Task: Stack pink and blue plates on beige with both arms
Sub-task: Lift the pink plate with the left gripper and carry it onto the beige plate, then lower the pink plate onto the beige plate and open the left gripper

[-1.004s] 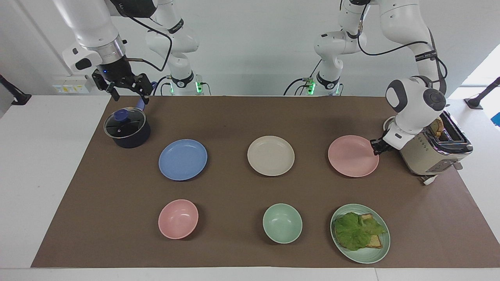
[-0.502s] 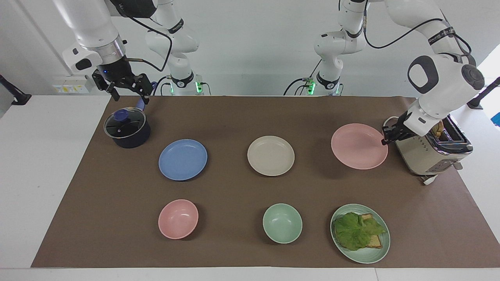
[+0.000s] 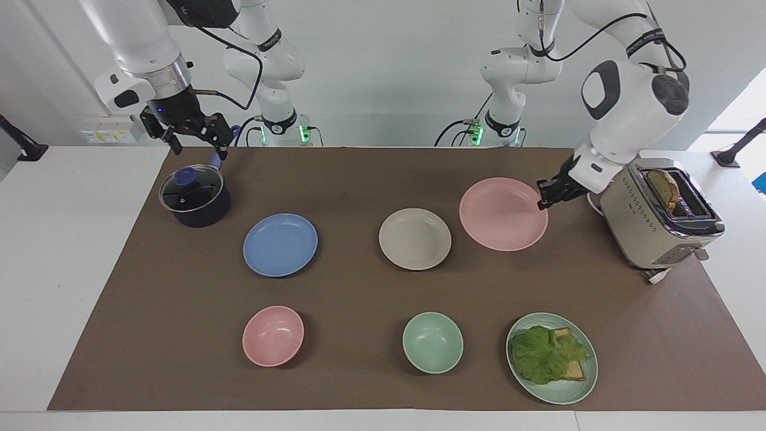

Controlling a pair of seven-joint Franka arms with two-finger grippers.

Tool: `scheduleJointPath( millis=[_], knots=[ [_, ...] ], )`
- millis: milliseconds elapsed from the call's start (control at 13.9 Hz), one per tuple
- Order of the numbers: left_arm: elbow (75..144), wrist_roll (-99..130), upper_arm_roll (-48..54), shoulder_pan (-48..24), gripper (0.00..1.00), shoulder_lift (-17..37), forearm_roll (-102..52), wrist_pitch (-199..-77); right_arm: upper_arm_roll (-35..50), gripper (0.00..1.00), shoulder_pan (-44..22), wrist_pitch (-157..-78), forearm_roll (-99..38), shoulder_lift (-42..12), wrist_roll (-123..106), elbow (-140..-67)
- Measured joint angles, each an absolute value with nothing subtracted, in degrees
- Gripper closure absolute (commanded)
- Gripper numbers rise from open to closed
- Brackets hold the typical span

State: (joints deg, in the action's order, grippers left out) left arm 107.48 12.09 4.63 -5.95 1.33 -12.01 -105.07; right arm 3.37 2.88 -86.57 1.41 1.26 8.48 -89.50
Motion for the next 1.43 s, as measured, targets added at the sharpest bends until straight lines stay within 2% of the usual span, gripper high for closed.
scheduleJointPath(
  millis=[215,574,789,1435],
  knots=[
    [109.5,20.1,4.8,-14.0,1.0,1.6,-12.0,-111.2,3.4,0.0,3.0,-86.6,1.4,1.4,8.4,-89.7],
    [118.6,26.2,4.9,-23.9,1.0,3.6,-12.0,-126.3,3.4,0.0,3.0,-86.6,1.4,1.5,8.4,-89.9],
    [122.0,26.2,4.8,-25.2,1.0,4.2,-12.0,-129.4,3.4,0.0,3.0,-86.6,1.4,1.5,8.4,-89.9],
    [123.4,21.3,3.6,-24.4,1.0,6.5,-12.0,-132.0,3.4,0.0,3.3,-86.6,1.4,1.5,8.4,-89.9]
  ],
)
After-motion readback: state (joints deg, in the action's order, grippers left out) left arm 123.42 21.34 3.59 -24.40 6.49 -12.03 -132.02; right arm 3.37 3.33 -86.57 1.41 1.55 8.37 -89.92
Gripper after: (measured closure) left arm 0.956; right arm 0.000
